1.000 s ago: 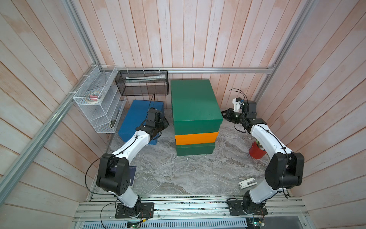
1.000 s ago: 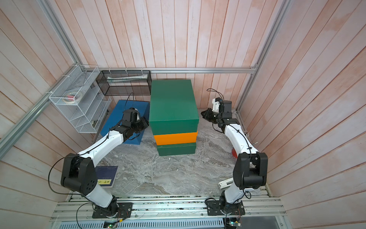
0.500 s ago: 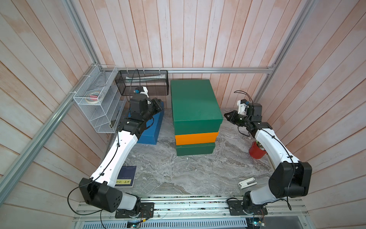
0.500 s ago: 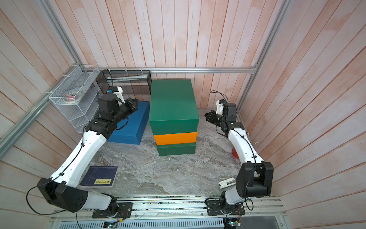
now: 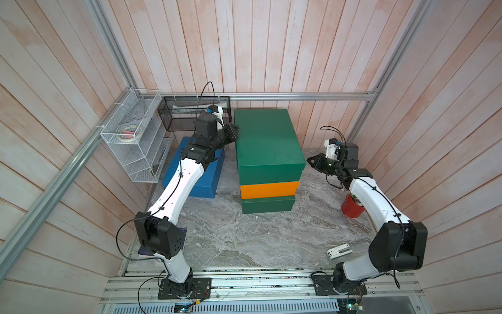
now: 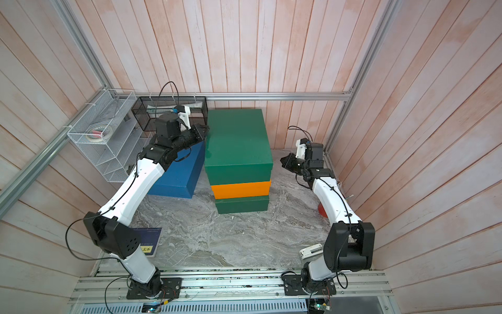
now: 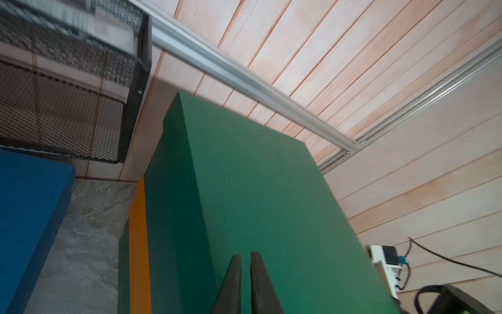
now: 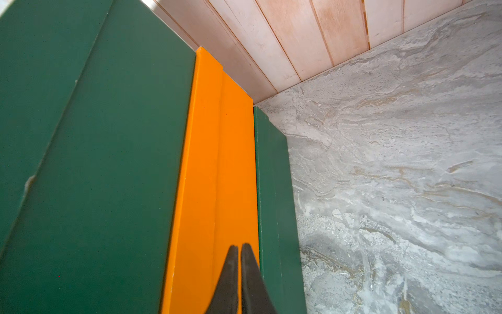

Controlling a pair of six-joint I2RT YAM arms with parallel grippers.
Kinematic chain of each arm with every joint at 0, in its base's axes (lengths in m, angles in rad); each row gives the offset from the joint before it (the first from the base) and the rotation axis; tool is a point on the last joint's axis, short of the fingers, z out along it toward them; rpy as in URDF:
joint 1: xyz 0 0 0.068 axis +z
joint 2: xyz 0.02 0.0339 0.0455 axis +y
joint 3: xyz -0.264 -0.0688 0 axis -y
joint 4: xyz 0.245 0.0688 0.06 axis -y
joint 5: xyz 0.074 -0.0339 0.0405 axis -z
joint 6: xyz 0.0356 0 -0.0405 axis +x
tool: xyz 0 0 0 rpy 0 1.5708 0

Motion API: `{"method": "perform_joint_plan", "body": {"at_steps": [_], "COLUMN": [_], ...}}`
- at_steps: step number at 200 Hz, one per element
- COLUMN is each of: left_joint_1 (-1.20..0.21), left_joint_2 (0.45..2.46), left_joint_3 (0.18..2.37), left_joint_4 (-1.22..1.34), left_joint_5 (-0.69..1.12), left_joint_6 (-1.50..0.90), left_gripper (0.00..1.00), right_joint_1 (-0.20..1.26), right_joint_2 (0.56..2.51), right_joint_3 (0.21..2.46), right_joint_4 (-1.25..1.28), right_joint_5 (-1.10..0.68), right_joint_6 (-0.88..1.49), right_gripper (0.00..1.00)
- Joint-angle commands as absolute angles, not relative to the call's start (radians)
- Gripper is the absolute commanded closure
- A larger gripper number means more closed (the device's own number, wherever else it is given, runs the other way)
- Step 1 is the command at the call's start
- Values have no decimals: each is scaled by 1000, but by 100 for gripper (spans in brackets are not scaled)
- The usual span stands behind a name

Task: Stack the shoeboxes
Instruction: Adjust the shoebox.

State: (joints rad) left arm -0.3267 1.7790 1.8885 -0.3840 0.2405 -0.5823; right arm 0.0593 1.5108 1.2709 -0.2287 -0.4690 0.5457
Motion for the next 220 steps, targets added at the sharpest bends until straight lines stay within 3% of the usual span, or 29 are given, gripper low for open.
{"method": "perform_joint_plan", "body": {"at_steps": [1,75,104,161,220], "left_joint_1": [-331,-331,-333,-350,-357], "left_joint_2": [1809,1757,1749,1797,1840], "left_joint_3": [1983,1970,2033,2038,2038], "left_joint_4": [-467,-471,-494,-508,-522], "left_joint_5": [270,212,218,229,238], "left_joint_6": [-542,-554,-555,-558,-551], "left_gripper": [88,88,88,88,88], "right_joint_1": [64,65,69,200,252], "right_joint_2": [1499,1516,1510,1473,1543], "right_joint_3": [1253,1282,1391,1652,1684], "right_joint_4": [-240,-236,-274,-362,-414], "right_joint_5": [-464,-469,-451,-355,-339], "right_joint_6": [529,526,510,451,411], "right_gripper": [92,92,92,92,93]}}
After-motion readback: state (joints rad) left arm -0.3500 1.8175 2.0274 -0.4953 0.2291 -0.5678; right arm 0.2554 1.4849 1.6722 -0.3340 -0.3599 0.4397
